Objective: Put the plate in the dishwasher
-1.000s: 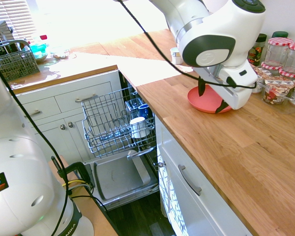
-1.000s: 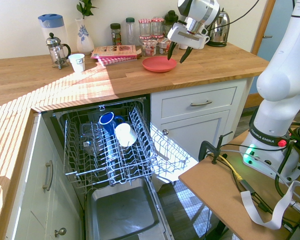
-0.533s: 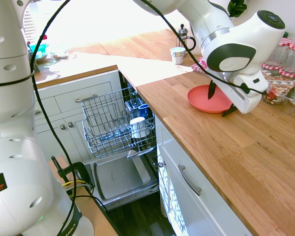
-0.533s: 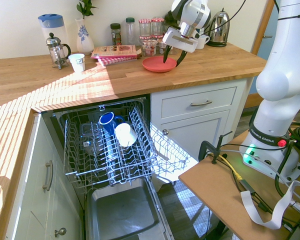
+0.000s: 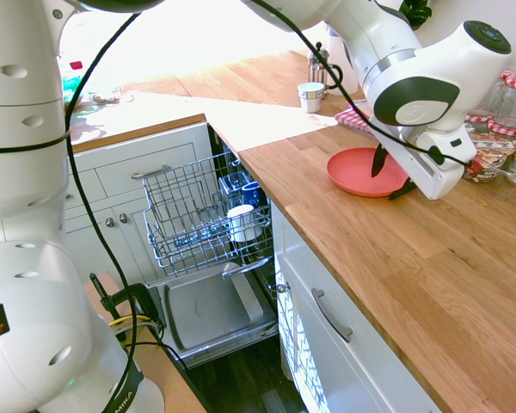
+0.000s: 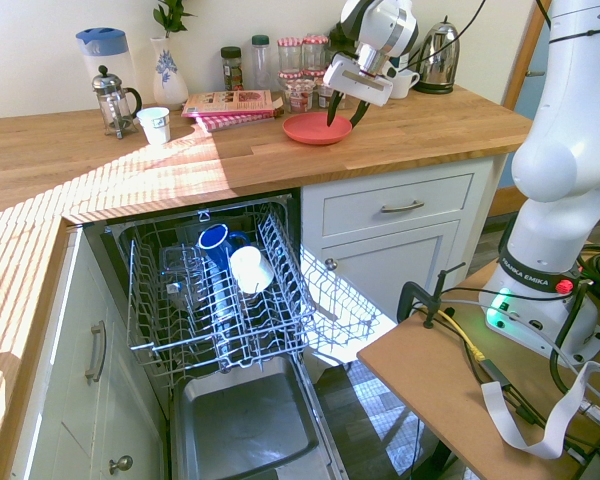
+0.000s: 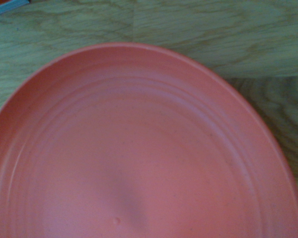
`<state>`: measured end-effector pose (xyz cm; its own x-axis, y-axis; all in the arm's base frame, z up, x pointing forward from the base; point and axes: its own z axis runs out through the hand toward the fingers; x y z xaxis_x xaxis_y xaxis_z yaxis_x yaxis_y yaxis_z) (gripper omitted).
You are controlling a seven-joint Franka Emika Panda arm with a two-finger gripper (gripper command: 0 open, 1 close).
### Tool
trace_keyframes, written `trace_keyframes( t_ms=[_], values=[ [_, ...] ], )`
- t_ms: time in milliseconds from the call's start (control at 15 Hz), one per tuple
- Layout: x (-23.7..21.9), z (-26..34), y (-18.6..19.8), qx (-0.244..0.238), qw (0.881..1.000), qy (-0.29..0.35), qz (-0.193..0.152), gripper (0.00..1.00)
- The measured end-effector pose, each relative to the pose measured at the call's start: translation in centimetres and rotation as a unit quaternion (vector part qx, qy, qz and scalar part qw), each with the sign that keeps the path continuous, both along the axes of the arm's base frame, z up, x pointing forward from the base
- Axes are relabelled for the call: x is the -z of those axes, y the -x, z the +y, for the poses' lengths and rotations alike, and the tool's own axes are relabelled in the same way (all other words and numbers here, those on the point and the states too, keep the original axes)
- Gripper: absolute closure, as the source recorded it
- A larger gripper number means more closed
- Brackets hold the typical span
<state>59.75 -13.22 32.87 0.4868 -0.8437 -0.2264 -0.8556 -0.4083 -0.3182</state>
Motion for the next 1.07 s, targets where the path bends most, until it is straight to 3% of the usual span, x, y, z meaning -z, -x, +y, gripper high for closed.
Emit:
trace_keyframes(
  t_ms=[733, 1067],
  values=[
    [0.6, -0.3, -0.9, -0.005, 1.000, -0.010, 0.011, 1.00],
    [-2.7, 1.7, -2.4, -0.035, 0.999, 0.018, -0.003, 1.00]
  ],
)
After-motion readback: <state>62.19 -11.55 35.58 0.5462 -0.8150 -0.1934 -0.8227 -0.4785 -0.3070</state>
